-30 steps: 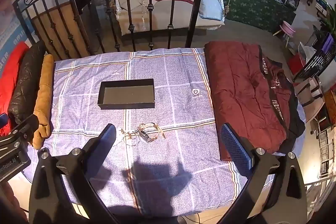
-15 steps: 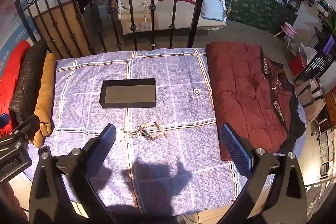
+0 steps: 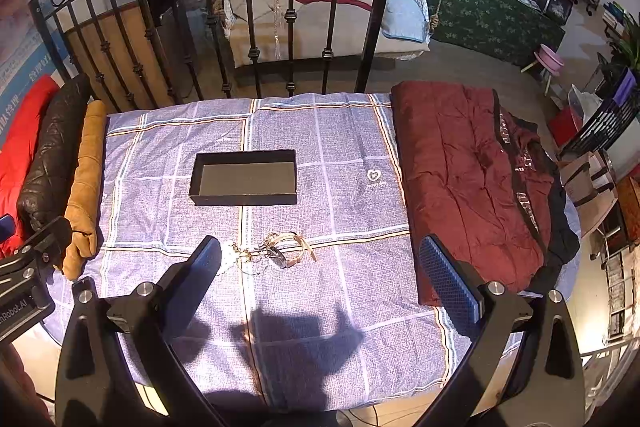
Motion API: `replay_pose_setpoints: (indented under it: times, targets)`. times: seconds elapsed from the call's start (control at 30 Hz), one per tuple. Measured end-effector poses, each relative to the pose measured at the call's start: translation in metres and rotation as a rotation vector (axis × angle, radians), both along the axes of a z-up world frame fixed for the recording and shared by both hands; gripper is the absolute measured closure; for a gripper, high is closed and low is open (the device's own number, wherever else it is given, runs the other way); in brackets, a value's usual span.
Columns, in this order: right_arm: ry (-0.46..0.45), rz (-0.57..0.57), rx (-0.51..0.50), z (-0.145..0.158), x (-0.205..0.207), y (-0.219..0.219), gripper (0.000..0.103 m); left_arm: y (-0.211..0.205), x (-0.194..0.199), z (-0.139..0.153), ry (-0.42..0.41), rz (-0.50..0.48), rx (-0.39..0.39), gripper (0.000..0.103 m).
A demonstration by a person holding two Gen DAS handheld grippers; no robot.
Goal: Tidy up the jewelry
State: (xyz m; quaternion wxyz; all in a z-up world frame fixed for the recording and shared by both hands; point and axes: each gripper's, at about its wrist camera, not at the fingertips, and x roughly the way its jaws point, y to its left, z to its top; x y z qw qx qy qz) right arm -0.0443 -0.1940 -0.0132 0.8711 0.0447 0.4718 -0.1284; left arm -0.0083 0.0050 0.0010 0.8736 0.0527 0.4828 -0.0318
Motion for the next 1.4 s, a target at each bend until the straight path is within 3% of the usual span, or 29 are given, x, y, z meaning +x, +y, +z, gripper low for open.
replay_pose_setpoints:
  times: [1.4]
  targets:
    - [0.009, -0.015, -0.003, -0.0019, -0.0014, -0.0069, 0.006, -0.0075, 0.0017, -0.0002, 0.004, -0.015, 0.003, 0.006]
